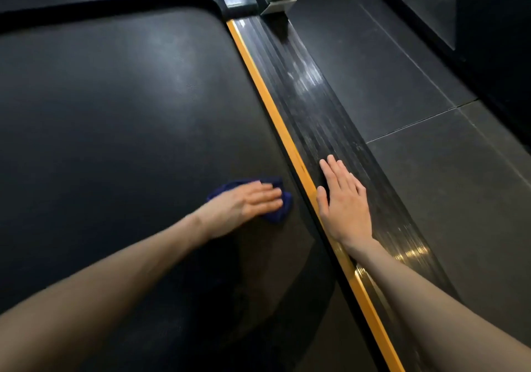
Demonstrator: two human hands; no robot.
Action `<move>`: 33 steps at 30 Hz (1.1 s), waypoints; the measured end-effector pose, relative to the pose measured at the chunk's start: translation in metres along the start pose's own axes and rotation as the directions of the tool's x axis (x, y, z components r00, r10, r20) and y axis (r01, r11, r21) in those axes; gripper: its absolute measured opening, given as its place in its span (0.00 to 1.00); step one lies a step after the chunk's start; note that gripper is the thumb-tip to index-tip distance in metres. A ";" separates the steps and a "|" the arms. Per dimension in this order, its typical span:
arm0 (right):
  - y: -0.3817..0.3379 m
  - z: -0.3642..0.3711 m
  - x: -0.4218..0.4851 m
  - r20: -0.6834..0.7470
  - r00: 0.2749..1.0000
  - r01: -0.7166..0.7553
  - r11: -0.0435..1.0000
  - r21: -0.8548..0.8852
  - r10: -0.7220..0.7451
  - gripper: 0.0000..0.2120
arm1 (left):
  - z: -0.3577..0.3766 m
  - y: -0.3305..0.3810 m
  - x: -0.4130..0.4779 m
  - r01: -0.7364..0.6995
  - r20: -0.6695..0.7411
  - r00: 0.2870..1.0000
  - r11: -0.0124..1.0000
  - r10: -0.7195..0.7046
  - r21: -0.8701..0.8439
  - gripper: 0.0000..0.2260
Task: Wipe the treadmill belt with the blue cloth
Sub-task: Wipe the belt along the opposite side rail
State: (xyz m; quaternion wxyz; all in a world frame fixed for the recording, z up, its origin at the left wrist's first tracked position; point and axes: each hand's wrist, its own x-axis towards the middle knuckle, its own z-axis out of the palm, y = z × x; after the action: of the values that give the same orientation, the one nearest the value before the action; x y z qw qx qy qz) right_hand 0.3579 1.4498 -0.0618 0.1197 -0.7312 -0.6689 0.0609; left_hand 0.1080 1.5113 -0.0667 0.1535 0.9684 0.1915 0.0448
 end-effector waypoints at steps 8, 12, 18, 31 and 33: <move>-0.001 0.000 0.001 0.003 1.000 -0.011 1.000 0.001 0.011 0.24 | 0.019 0.050 0.013 0.345 -0.185 0.905 0.915 -0.384 -0.210 0.25; -0.001 0.000 0.002 -0.002 1.000 -0.001 1.000 0.004 0.001 0.24 | 0.028 0.088 -0.021 0.011 0.118 0.993 0.985 0.010 -0.172 0.28; 0.000 -0.001 0.001 0.009 1.000 -0.003 1.000 0.006 0.003 0.24 | 0.016 0.027 -0.028 -0.095 0.102 0.990 0.995 0.097 -0.017 0.20; 0.001 -0.001 0.000 -0.023 1.000 0.011 0.999 0.040 -0.010 0.23 | 0.048 0.121 -0.033 0.081 0.058 0.996 0.991 -0.075 -0.110 0.25; 0.000 -0.002 0.000 -0.019 1.000 0.010 0.999 0.048 -0.009 0.23 | 0.041 0.102 -0.038 0.015 0.034 0.999 0.994 -0.012 -0.109 0.24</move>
State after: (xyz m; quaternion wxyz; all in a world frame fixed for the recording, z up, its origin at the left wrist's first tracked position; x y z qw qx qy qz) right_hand 0.3589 1.4495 -0.0601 0.1437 -0.7255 -0.6694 0.0695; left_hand 0.1148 1.3955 -0.0750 0.2096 0.9578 0.1928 0.0382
